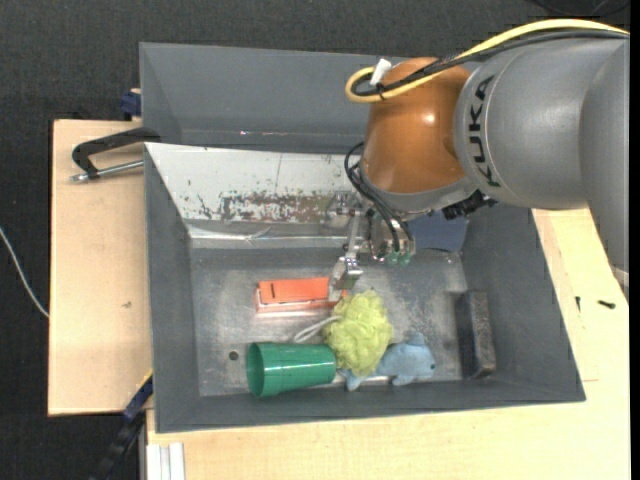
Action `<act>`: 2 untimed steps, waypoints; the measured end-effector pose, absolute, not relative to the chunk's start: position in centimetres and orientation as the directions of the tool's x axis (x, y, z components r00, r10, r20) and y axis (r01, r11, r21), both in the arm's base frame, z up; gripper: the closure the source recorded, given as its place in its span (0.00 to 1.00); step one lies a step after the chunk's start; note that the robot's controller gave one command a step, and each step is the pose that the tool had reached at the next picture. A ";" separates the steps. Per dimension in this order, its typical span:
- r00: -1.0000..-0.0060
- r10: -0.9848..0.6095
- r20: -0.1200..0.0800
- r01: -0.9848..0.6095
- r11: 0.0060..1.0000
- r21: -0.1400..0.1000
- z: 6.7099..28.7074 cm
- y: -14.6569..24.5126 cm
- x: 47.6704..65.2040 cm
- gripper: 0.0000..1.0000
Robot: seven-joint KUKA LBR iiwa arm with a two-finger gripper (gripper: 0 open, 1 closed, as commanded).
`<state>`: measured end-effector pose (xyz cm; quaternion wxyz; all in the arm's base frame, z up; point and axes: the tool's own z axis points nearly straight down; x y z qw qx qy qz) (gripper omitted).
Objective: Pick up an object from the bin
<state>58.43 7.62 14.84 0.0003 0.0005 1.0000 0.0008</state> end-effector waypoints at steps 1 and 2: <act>-1.000 0.001 -0.001 0.001 1.000 0.002 14.8 7.6 58.4 0.00; -0.995 -0.101 -0.009 -0.101 0.995 0.004 7.5 11.7 56.8 1.00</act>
Offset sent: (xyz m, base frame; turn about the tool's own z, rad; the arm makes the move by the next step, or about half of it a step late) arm -0.0195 0.0382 -0.0784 -0.1023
